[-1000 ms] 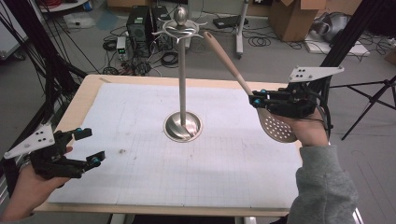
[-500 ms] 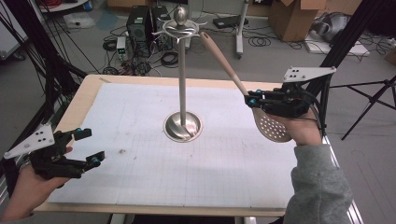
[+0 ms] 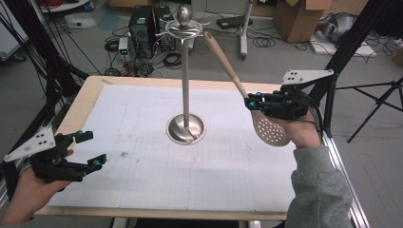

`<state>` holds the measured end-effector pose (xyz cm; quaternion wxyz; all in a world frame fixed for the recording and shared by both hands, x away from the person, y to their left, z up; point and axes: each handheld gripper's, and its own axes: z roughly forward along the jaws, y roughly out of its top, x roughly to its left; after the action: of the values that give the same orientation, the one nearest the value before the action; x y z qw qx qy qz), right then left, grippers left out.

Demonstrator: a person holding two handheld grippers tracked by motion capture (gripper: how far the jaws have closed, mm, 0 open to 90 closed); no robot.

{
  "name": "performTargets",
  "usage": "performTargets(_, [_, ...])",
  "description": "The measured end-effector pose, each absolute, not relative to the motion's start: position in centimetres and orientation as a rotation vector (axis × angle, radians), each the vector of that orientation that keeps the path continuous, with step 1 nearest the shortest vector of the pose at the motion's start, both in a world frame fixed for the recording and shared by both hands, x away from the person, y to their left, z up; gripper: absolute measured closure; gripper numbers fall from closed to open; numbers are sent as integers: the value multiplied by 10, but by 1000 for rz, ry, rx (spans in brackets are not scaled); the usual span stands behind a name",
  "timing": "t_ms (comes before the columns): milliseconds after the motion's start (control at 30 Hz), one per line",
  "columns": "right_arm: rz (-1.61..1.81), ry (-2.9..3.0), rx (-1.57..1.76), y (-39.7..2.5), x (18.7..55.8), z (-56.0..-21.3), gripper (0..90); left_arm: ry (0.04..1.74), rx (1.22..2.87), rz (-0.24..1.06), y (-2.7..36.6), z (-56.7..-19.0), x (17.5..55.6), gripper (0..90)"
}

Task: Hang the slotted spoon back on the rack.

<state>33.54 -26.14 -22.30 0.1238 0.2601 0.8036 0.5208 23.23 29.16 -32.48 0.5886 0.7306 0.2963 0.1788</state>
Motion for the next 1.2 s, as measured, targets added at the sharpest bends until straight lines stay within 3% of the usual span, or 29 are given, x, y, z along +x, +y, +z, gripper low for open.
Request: performTargets(1200, [1439, 2372, 761, -219, 358, -248, 783, 690, 1694, 429, 296, -322, 227, 77])
